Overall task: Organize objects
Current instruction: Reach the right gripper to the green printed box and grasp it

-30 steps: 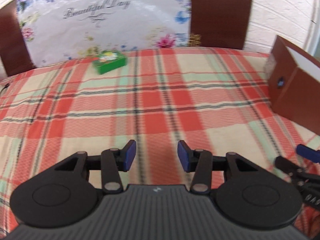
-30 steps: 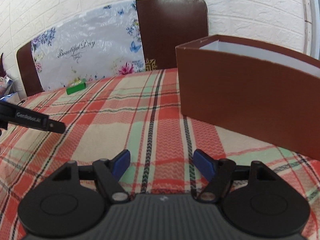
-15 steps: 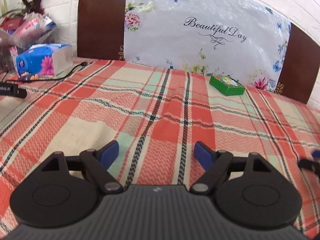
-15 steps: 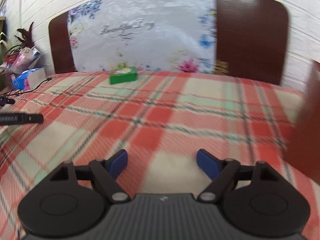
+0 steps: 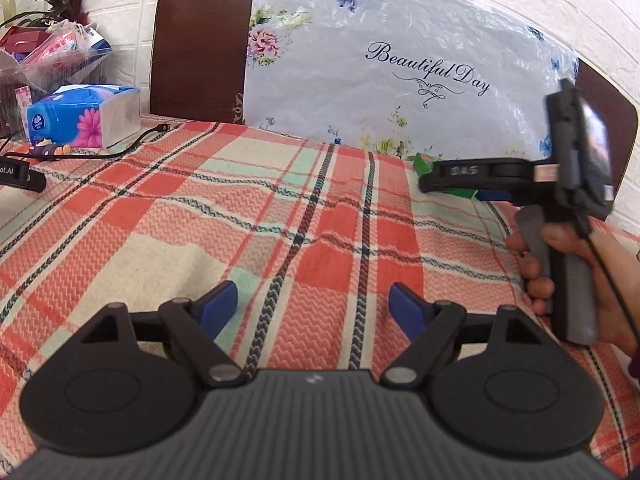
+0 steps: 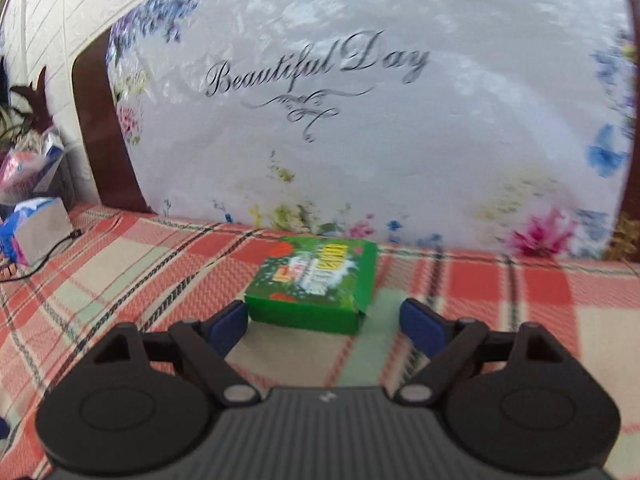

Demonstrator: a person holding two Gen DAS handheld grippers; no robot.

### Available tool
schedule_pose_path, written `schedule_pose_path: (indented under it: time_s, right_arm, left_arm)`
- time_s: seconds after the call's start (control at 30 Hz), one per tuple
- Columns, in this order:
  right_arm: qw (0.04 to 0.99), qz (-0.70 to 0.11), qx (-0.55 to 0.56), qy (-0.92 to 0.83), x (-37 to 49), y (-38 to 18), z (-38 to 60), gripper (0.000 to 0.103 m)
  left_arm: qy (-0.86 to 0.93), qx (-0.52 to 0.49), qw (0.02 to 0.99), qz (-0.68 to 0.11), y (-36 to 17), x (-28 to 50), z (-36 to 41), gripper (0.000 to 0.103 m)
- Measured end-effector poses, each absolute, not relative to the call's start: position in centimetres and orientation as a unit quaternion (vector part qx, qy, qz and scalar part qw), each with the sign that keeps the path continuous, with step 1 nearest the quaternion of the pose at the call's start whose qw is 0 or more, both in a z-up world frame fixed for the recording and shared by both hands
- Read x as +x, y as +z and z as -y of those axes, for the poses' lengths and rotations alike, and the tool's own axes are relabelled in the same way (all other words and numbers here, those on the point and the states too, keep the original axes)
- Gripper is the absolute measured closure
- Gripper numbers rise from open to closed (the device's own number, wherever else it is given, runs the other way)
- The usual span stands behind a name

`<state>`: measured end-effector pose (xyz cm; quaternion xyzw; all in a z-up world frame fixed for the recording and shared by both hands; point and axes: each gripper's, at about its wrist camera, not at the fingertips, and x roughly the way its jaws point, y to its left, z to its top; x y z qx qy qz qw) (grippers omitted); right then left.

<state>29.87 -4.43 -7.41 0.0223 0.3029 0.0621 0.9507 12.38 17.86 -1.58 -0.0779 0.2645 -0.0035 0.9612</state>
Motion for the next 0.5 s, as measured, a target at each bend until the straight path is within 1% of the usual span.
schedule_pose_path:
  time_s: [0.07,0.17,0.2,0.23,0.37,0.5]
  right_arm:
    - [0.949,-0.309,-0.005,0.064,30.4,-7.7,3.5,0.015]
    - [0.948,-0.310,-0.011,0.071,30.2,-7.7,3.3,0.027]
    - [0.949,-0.308,-0.011,0.070,30.1,-7.7,3.4,0.035]
    - [0.949,-0.308,-0.012,0.067,30.0,-7.7,3.3,0.037]
    - [0.948,-0.311,-0.004,0.060,29.1,-7.4,3.4,0.038]
    - [0.948,-0.314,-0.002,0.059,25.0,-7.2,4.4,0.037]
  left_arm:
    - [-0.003,-0.079,0.961,-0.264,-1.6,12.4,-17.9,0.020]
    - [-0.003,-0.078,0.961,-0.264,-1.6,12.4,-17.7,0.020]
    - [-0.003,-0.078,0.961,-0.264,-1.6,12.4,-17.7,0.020]
    - [-0.003,-0.078,0.961,-0.264,-1.6,12.4,-17.7,0.020]
    - [-0.003,-0.078,0.961,-0.266,-1.6,12.5,-17.7,0.019]
    - [-0.004,-0.077,0.960,-0.269,-1.6,12.7,-17.7,0.019]
